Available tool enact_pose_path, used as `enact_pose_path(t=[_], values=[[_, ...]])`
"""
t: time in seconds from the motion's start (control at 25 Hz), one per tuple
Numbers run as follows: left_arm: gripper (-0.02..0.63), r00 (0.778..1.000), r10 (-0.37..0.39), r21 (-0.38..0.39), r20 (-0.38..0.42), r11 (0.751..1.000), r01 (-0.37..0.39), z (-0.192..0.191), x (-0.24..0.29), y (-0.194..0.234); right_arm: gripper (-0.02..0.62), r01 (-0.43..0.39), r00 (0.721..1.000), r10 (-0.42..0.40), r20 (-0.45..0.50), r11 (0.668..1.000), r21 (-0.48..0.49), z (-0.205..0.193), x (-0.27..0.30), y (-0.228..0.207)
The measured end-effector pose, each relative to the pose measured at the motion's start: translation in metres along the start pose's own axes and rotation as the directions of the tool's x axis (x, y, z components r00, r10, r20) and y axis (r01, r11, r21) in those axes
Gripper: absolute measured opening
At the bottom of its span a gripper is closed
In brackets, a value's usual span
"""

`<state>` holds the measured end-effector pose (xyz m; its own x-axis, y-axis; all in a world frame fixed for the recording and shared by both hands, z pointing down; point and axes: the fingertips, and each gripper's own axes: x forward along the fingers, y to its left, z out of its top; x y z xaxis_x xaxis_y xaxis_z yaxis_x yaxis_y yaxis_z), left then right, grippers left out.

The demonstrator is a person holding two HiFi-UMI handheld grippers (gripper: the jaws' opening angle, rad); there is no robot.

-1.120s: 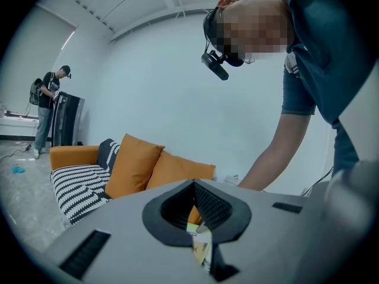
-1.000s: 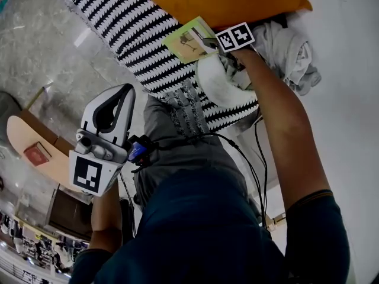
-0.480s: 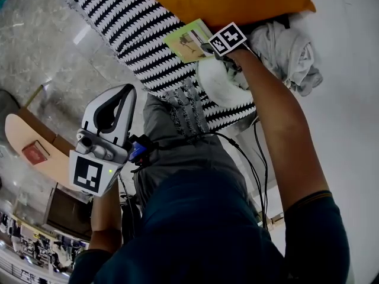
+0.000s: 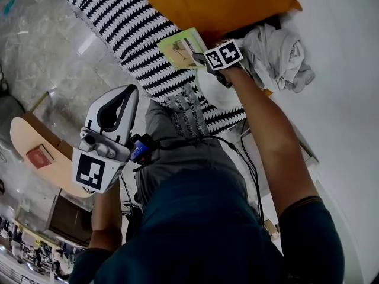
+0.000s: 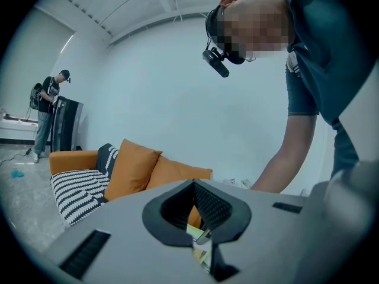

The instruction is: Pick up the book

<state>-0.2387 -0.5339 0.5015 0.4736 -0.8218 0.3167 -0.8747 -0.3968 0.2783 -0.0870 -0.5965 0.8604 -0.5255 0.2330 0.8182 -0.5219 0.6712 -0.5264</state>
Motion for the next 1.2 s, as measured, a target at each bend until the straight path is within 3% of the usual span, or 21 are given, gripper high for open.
enact_pose_path(t=[0.12, 0.24, 0.48, 0.64, 0.84, 0.96, 1.2], values=[[0.005, 1.0, -0.01, 0.02, 0.01, 1.0, 0.01, 0.011, -0.002, -0.009, 0.153, -0.021, 0.994, 0.018, 0.109, 1.0, 0.022, 0.012, -0.022, 0.021], [0.005, 1.0, -0.02, 0.053, 0.018, 0.998, 0.019, 0.023, -0.005, -0.019, 0.152, -0.043, 0.969, 0.028, 0.245, 0.997, 0.056, 0.027, -0.05, 0.042], [0.005, 0.997, -0.027, 0.142, 0.079, 0.99, 0.016, 0.065, -0.011, -0.033, 0.152, -0.063, 0.856, 0.038, 0.516, 0.998, 0.03, 0.061, -0.134, 0.094], [0.003, 0.995, -0.024, 0.208, 0.099, 0.978, 0.003, 0.092, -0.024, -0.046, 0.152, -0.055, 0.746, 0.041, 0.665, 0.998, 0.001, 0.072, -0.209, 0.135], [0.005, 0.993, -0.033, 0.278, 0.109, 0.961, 0.001, 0.117, -0.037, -0.099, 0.152, -0.018, 0.575, 0.058, 0.816, 0.998, -0.058, 0.057, -0.328, 0.178], [0.004, 0.99, -0.05, 0.314, 0.135, 0.95, 0.005, 0.126, -0.043, -0.133, 0.152, 0.009, 0.481, 0.083, 0.873, 0.995, -0.099, 0.036, -0.389, 0.201], [0.005, 0.988, -0.051, 0.355, 0.143, 0.935, -0.004, 0.141, -0.059, -0.161, 0.152, 0.094, 0.325, 0.13, 0.937, 0.981, -0.169, 0.017, -0.48, 0.255]])
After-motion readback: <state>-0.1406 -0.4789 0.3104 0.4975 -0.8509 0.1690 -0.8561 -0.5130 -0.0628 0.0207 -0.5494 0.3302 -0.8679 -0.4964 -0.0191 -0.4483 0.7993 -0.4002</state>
